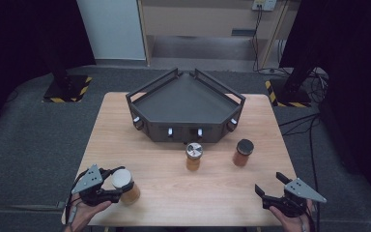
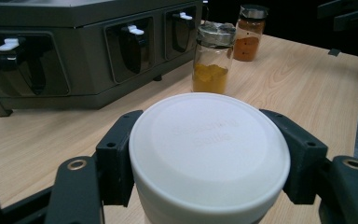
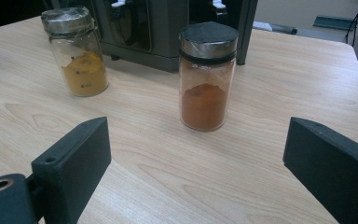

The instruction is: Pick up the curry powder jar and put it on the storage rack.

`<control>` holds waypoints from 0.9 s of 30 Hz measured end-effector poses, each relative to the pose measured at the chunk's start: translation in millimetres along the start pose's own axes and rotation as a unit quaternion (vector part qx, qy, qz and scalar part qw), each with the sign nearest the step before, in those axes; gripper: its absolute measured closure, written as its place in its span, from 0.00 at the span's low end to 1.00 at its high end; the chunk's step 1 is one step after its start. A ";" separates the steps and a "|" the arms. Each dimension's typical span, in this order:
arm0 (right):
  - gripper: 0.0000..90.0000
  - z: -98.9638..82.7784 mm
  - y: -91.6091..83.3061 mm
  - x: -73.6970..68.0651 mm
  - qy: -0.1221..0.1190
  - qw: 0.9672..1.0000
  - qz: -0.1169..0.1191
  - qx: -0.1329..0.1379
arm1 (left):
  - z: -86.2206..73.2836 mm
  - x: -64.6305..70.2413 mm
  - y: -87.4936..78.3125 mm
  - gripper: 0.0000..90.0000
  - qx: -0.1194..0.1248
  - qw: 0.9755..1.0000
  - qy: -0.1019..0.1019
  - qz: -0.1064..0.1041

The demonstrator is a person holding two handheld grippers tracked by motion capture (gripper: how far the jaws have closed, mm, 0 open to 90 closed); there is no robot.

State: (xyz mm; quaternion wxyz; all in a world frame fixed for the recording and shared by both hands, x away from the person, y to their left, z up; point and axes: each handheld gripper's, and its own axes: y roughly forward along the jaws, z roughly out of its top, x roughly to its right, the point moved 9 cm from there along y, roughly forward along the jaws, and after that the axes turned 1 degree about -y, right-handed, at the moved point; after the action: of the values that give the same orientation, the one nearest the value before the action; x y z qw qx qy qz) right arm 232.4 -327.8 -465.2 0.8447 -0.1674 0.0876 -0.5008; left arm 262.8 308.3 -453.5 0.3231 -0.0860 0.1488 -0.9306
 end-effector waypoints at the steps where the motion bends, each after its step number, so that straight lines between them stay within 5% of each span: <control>1: 0.08 0.0 0.0 0.0 0.000 1.000 0.000 0.000 | 0.4 0.2 0.3 0.37 0.001 1.000 0.000 0.000; 11: 0.08 0.1 0.0 0.0 0.000 1.000 0.001 0.000 | 13.2 -0.2 4.8 0.37 -0.001 1.000 -0.003 0.004; 27: 0.08 -0.1 0.3 0.2 0.001 1.000 0.001 0.000 | 36.8 -4.7 20.2 0.37 -0.009 0.999 -0.020 0.042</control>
State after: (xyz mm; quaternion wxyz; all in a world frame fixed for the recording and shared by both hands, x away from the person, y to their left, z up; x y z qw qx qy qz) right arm 232.8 -327.9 -465.4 0.8450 -0.1671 0.0890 -0.5002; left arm 287.6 288.1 -425.9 0.3644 -0.1010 0.1546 -0.9127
